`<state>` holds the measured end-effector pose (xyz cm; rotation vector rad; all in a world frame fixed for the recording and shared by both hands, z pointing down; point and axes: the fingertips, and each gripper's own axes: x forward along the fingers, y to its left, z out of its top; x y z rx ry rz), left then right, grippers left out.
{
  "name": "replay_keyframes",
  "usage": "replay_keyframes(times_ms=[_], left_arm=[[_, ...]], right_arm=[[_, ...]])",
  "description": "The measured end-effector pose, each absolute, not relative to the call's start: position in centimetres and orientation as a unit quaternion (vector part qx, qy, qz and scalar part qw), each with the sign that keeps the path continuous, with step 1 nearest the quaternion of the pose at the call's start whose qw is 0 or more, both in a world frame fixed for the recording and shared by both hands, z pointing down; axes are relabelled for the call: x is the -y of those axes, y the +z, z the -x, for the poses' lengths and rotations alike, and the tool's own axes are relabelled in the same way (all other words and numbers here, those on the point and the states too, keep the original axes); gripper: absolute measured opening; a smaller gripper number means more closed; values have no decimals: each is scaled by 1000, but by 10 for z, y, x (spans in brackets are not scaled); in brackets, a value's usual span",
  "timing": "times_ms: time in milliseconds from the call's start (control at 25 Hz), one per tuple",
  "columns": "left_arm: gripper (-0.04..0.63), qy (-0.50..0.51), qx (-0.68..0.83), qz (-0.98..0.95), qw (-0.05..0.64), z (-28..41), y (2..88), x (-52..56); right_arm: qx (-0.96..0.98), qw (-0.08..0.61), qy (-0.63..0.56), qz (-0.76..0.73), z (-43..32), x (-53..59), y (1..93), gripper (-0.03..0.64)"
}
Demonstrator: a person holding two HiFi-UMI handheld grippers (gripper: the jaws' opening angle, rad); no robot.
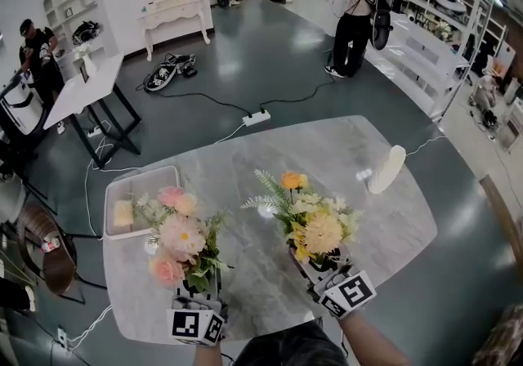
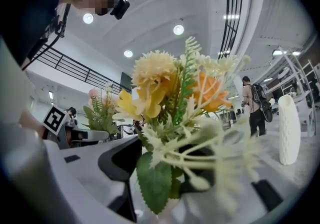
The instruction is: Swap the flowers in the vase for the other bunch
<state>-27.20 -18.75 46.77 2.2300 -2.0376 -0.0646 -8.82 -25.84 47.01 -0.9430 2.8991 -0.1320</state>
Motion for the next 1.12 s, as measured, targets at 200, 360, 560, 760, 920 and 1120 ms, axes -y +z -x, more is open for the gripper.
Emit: replay_keyframes(times_ms=[200, 360, 560, 760, 920, 1120], left_arm=[[80, -22, 671, -739, 57, 268, 470, 180], [80, -21, 667, -742, 57, 265, 468, 180], [80, -22, 668, -742, 54, 254, 463, 180], [80, -22, 662, -747, 55, 254, 461, 178], [80, -22, 656, -752, 57, 250, 459, 179], [80, -23, 648, -759, 57, 236, 459, 181]], right_arm=[[-946, 39, -51, 317, 83, 252, 477, 233], [-945, 34, -55, 320, 80, 252, 479, 236], [-944, 27, -57, 324, 65, 251, 482, 236], [-942, 18, -59, 329, 67, 244, 485, 236], [-942, 14, -61, 329, 68, 241, 483, 236], [-943, 10, -62, 326, 62, 237, 485, 236]])
